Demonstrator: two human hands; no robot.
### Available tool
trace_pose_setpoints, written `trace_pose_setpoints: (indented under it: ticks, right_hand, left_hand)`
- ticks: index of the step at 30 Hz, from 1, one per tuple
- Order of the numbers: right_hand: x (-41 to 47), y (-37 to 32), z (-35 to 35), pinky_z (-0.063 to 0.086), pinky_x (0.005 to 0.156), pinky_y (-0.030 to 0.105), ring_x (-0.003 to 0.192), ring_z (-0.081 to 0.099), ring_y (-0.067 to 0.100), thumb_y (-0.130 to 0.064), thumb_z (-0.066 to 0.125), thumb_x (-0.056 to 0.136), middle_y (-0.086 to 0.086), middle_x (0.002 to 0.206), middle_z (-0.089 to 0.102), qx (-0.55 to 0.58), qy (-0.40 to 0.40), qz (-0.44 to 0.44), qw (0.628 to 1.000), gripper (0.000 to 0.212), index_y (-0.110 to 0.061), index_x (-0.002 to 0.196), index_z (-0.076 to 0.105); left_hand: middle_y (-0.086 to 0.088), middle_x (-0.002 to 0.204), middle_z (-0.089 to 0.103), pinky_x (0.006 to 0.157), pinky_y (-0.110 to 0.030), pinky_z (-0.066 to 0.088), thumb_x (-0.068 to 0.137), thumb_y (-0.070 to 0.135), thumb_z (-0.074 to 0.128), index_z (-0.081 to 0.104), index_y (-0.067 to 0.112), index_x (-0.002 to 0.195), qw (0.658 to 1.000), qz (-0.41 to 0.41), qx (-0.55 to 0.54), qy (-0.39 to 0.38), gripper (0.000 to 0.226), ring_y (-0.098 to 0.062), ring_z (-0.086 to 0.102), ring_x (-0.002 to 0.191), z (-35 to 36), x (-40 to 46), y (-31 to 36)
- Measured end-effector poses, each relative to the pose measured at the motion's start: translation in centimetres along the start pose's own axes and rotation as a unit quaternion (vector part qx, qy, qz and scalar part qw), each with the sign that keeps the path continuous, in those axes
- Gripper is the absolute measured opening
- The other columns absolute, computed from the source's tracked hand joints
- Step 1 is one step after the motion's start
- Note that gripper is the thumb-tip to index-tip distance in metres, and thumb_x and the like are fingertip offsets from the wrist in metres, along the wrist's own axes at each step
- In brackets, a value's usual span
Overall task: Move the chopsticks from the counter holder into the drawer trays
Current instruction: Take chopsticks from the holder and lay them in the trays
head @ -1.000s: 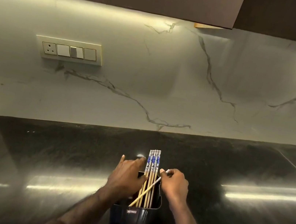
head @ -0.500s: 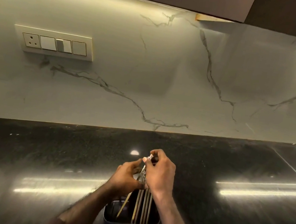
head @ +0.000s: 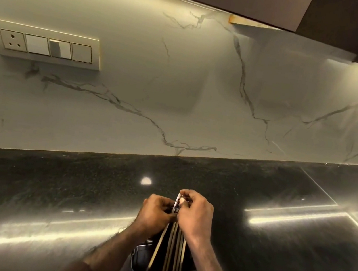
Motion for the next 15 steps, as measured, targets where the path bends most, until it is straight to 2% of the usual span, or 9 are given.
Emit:
trace_pose_setpoints:
  ticks: [3, 6, 8, 11, 13, 15]
  right_hand:
    - [-0.5, 0.3, 0.0, 0.056, 0.089, 0.03, 0.098, 0.065, 0.008, -0.005, 0.059, 0.091, 0.0, 0.11, 0.07, 0.003, 0.01, 0.01, 1.0, 0.03, -0.015, 0.118, 0.068]
    - [-1.0, 0.6, -0.1, 0.057, 0.087, 0.029, 0.098, 0.064, 0.006, -0.004, 0.059, 0.09, -0.001, 0.111, 0.068, 0.012, 0.022, 0.023, 0.999, 0.034, -0.016, 0.122, 0.065]
    - [-1.2, 0.6, -0.2, 0.058, 0.085, 0.028, 0.097, 0.064, 0.006, -0.004, 0.059, 0.09, -0.001, 0.112, 0.068, 0.013, 0.03, 0.032, 0.999, 0.036, -0.016, 0.123, 0.064]
    - [-1.6, 0.5, -0.3, 0.053, 0.082, 0.016, 0.097, 0.062, 0.002, -0.007, 0.062, 0.09, -0.004, 0.114, 0.067, 0.003, 0.03, 0.031, 0.999, 0.036, -0.018, 0.124, 0.063]
    - [-2.0, 0.3, 0.0, 0.052, 0.083, 0.016, 0.099, 0.06, 0.001, -0.01, 0.063, 0.09, -0.006, 0.117, 0.066, 0.006, 0.016, 0.036, 0.999, 0.037, -0.019, 0.126, 0.061]
    - [-2.3, 0.2, 0.3, 0.051, 0.078, 0.011, 0.094, 0.059, -0.004, -0.013, 0.063, 0.091, -0.011, 0.114, 0.065, 0.023, -0.009, 0.044, 0.999, 0.034, -0.021, 0.124, 0.061]
  left_hand:
    - [0.009, 0.077, 0.077, 0.079, -0.036, 0.059, 0.068, 0.009, 0.082, 0.079, 0.02, 0.086, 1.0, -0.012, -0.012, -0.004, 0.021, -0.002, 0.071, 0.078, 0.2, 0.4, -0.4]
    - [0.008, 0.078, 0.077, 0.079, -0.032, 0.059, 0.069, 0.013, 0.084, 0.079, 0.021, 0.087, 1.0, -0.018, -0.013, -0.015, 0.02, -0.004, 0.072, 0.079, 0.3, 0.4, -0.5]
    - [0.009, 0.078, 0.077, 0.074, -0.026, 0.058, 0.07, 0.016, 0.084, 0.079, 0.022, 0.089, 1.0, -0.017, -0.015, -0.016, 0.02, -0.003, 0.071, 0.079, 0.0, 0.3, -0.5]
    - [0.011, 0.078, 0.077, 0.066, -0.014, 0.053, 0.074, 0.013, 0.082, 0.079, 0.023, 0.09, 0.998, -0.013, -0.066, -0.016, 0.019, 0.0, 0.071, 0.076, -0.7, -0.1, -0.1]
    - [0.008, 0.081, 0.078, 0.07, -0.017, 0.055, 0.076, 0.01, 0.08, 0.078, 0.02, 0.092, 0.994, -0.009, -0.111, -0.02, 0.019, -0.004, 0.073, 0.08, -1.5, -0.3, 0.4]
    - [0.002, 0.084, 0.078, 0.072, -0.022, 0.056, 0.077, 0.007, 0.078, 0.077, 0.016, 0.093, 0.988, -0.014, -0.155, -0.017, 0.018, -0.011, 0.074, 0.083, -2.5, -0.3, 1.0]
Point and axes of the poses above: each hand's wrist, its own x-axis towards the middle knuckle, its own z-axis out of the palm, y = z × x, the point moved 6 cm from there along x, towards the middle knuckle
